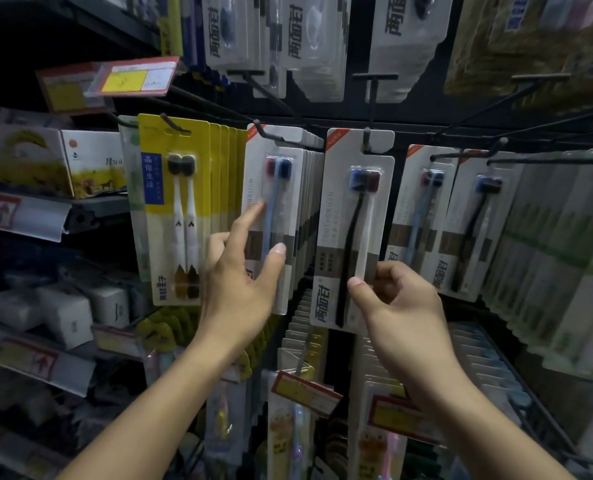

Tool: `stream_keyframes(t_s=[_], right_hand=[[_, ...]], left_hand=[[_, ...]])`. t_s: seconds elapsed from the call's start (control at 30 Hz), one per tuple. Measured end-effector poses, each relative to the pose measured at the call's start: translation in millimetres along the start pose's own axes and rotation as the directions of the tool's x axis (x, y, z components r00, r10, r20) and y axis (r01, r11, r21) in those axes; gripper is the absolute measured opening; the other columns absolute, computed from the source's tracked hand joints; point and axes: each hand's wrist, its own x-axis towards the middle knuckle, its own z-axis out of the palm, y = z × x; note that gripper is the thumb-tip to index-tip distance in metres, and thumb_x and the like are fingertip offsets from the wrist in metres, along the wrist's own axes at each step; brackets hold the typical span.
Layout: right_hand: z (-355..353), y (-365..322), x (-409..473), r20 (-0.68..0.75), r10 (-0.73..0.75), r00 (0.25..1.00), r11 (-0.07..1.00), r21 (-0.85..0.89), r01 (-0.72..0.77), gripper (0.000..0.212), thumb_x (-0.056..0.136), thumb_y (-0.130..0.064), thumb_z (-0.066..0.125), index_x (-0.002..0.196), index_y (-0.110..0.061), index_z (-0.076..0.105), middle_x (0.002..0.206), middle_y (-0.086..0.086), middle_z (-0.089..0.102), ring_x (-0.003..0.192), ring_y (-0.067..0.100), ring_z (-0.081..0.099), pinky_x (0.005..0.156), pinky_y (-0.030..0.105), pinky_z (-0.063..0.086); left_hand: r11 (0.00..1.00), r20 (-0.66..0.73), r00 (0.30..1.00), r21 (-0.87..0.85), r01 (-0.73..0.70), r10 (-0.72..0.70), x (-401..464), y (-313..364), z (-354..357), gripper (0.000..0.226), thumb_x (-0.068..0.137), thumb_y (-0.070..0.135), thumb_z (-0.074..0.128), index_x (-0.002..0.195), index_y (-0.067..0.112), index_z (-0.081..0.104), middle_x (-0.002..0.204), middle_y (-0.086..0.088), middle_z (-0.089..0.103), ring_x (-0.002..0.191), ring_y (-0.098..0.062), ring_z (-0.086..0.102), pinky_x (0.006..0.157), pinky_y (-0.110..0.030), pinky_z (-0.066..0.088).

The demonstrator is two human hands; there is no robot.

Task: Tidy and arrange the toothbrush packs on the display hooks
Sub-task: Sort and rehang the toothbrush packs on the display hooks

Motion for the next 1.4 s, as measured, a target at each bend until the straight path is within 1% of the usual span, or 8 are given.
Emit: stream_keyframes(t_s=[0.13,0.3,0.6,0.83,1.0,1.2,1.3,1.4], right_hand=[[2,2,4,0.008,-0.007,1.000,1.000,0.012,0.007,0.008,0.096,-0.033,0.071,0.099,-0.025,0.071,0.086,-0.009,0.077,0.080,0.005,0.072,0.082,0.036,0.061],[5,2,10,-0.006,0.000,1.000,1.000,-0.021,0.000,0.010,0.095,-0.035,0.072,0.096,-0.025,0.071,0.083,-0.009,0.077,0.077,0.006,0.072,0.080,0.040,0.062],[5,7,19,-0.003,-0.003,1.000,0.996,-0.092,0.003,0.016,0.095,-0.040,0.071,0.101,-0.025,0.071,0.087,-0.008,0.074,0.084,0.009,0.070,0.082,0.043,0.061],[-1,11,19,0.009,-0.020,1.000,0.947,-0.321,0.022,0.039,0.093,-0.061,0.063,0.081,-0.024,0.069,0.076,-0.008,0.069,0.075,0.010,0.065,0.070,0.040,0.059],[-4,11,18,0.014,0.021,1.000,0.920,-0.391,-0.014,0.046,0.088,-0.073,0.059,0.080,-0.029,0.070,0.078,-0.012,0.070,0.078,0.007,0.066,0.070,0.037,0.060],[-8,10,18,0.008,0.040,0.999,0.903,-0.428,-0.033,0.047,0.084,-0.077,0.061,0.079,-0.031,0.067,0.079,-0.013,0.069,0.079,0.007,0.065,0.073,0.039,0.061],[-14,7,17,-0.015,0.044,0.999,0.900,-0.433,-0.046,0.055,0.082,-0.085,0.053,0.077,-0.032,0.065,0.078,-0.013,0.068,0.079,0.007,0.065,0.071,0.038,0.060],[-25,4,16,-0.041,0.075,0.996,0.917,-0.391,-0.086,0.060,0.088,-0.082,0.043,0.080,-0.028,0.066,0.080,-0.009,0.068,0.078,0.010,0.064,0.065,0.034,0.051]], left_hand=[[0.999,-0.032,0.999,0.048,-0.015,0.017,-1,4,3,0.075,0.093,0.054,0.068,0.157,0.052,0.029,0.136,0.012,0.039,0.097,0.025,0.037,0.075,0.003,0.027],[0.992,-0.061,0.997,0.115,-0.044,0.051,1,4,8,0.087,0.088,0.049,0.078,0.158,0.047,0.028,0.149,0.004,0.042,0.117,0.006,0.034,0.078,0.003,0.027],[0.982,-0.097,0.991,0.177,-0.070,0.088,1,5,17,0.088,0.088,0.032,0.083,0.159,0.039,0.031,0.148,0.000,0.044,0.113,0.012,0.030,0.079,0.013,0.024],[0.978,-0.116,0.986,0.185,-0.095,0.118,-4,11,18,0.090,0.087,0.028,0.083,0.159,0.041,0.030,0.154,0.000,0.036,0.115,0.015,0.027,0.083,0.014,0.021],[0.970,-0.138,0.981,0.217,-0.105,0.137,-10,16,18,0.092,0.085,0.026,0.084,0.159,0.036,0.030,0.158,-0.003,0.028,0.133,0.002,0.029,0.098,0.004,0.020],[0.968,-0.221,0.956,0.206,-0.145,0.191,-15,27,22,0.072,0.082,0.020,0.080,0.146,0.021,0.048,0.137,-0.005,0.036,0.135,-0.022,0.040,0.113,-0.018,0.032],[0.964,-0.274,0.928,0.160,-0.214,0.252,-21,41,25,0.049,0.081,0.018,0.072,0.127,0.016,0.058,0.123,0.002,0.040,0.120,-0.022,0.046,0.104,-0.032,0.044],[0.935,-0.267,0.896,0.080,-0.346,0.354,-26,58,32,0.031,0.080,0.008,0.068,0.111,0.009,0.064,0.110,0.001,0.049,0.102,-0.018,0.053,0.086,-0.029,0.048]])
